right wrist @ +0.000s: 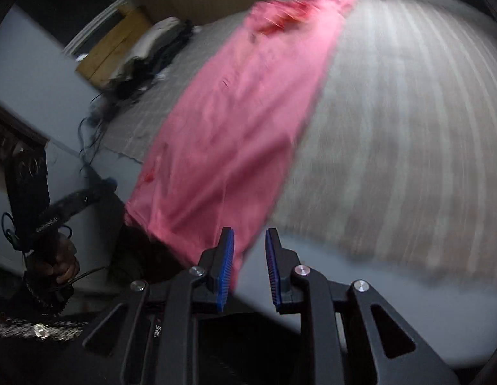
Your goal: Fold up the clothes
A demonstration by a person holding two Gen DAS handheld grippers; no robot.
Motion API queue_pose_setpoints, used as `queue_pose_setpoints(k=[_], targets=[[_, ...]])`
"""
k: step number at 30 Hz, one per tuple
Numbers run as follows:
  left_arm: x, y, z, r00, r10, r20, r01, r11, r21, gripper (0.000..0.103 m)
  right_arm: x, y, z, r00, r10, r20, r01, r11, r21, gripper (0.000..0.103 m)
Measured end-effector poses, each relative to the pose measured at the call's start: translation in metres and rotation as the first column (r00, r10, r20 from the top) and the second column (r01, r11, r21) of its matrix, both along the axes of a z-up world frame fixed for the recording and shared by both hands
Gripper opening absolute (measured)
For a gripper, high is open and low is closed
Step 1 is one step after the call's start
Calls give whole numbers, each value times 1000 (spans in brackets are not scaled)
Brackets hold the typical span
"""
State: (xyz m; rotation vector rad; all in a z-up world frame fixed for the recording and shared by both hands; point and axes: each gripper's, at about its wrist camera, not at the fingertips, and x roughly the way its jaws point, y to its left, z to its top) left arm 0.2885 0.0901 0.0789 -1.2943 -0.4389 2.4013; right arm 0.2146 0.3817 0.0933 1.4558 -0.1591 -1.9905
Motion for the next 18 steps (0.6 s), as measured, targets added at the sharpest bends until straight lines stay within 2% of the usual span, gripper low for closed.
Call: queue_pose_setpoints(k=[2, 4, 6, 10, 11, 12, 13, 16, 18], targets=[[-9, 17, -7, 995, -100, 15, 100, 995, -17, 10, 20, -3, -8, 1000, -9, -11, 9, 1000, -5, 22], [-13, 31, -14, 984, -175, 30, 177, 983, -53, 14, 32, -11, -14, 999, -18, -48, 19, 999, 26, 28], [-17, 40, -22, 972, -227, 54, 231, 968, -94, 15, 39, -12, -21, 997, -29, -69, 32, 999, 43, 32], [-19, 41, -35, 963, -260, 70, 267, 954, -134, 15, 44, -27, -24, 992, -43, -119, 49, 998, 48, 31], [-20, 40, -38, 962, -263, 74, 272, 951, -146, 15, 41, -30, -25, 994, -43, -101, 49, 997, 55, 24], [-19, 40, -39, 961, -267, 71, 275, 949, -155, 13, 39, -32, -26, 995, -44, -84, 49, 997, 62, 2], [-18, 39, -40, 960, -273, 61, 280, 946, -167, 12, 36, -35, -27, 997, -46, -66, 50, 997, 66, 3], [-16, 38, -40, 958, -282, 46, 286, 942, -178, 7, 33, -27, -16, 996, -93, 7, 93, 996, -14, 3], [-16, 36, -42, 960, -276, 42, 279, 945, -171, 7, 34, -11, -8, 990, -131, 59, 137, 983, -121, 2]])
